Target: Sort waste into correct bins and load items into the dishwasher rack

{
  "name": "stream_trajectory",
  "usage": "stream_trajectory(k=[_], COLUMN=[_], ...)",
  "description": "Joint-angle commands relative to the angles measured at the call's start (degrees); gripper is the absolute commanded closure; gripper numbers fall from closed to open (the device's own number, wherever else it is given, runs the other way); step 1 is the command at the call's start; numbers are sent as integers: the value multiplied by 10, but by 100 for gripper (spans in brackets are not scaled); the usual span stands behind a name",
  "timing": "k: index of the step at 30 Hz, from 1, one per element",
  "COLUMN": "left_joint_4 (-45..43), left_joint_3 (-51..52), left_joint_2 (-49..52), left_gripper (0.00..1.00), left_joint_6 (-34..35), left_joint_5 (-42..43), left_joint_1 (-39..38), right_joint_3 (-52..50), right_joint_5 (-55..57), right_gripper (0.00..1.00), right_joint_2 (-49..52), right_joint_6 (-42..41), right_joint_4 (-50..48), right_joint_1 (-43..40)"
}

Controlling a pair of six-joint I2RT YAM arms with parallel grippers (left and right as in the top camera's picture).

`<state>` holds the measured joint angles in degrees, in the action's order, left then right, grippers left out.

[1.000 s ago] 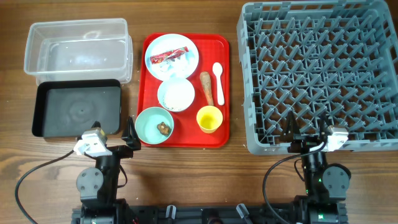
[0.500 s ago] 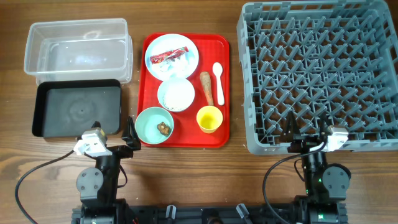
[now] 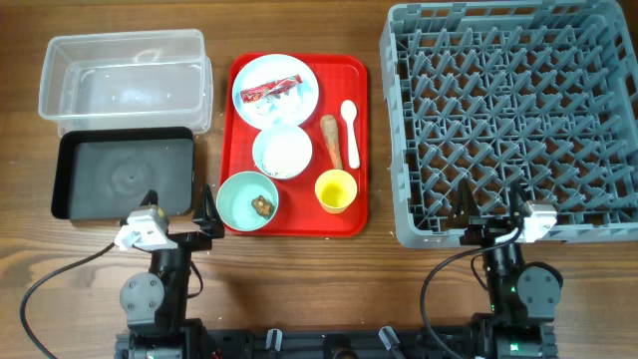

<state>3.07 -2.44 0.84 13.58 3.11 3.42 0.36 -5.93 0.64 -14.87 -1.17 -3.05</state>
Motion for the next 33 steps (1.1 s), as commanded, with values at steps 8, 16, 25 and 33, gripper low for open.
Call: stream_trajectory(k=[8, 16, 25, 33], left_joint_4=[20, 214, 392, 347], left_joint_3=[-173, -559, -985, -1014], left_joint_2=[189, 556, 977, 1168], left_gripper=[0, 0, 0, 0], left_joint_6=[-55, -59, -120, -117], left_joint_5=[14, 53, 21, 75], left_joint_1=[-2, -5, -115, -168], right_joint_3=[104, 306, 491, 490], right_joint_5=[-89, -148, -154, -165], right_gripper=[0, 0, 0, 0], right_joint_2=[61, 278, 474, 563], right_joint_6=[82, 95, 118, 97], right_joint_4=[-14, 113, 340, 386], right_joint_1=[0, 0, 0, 0])
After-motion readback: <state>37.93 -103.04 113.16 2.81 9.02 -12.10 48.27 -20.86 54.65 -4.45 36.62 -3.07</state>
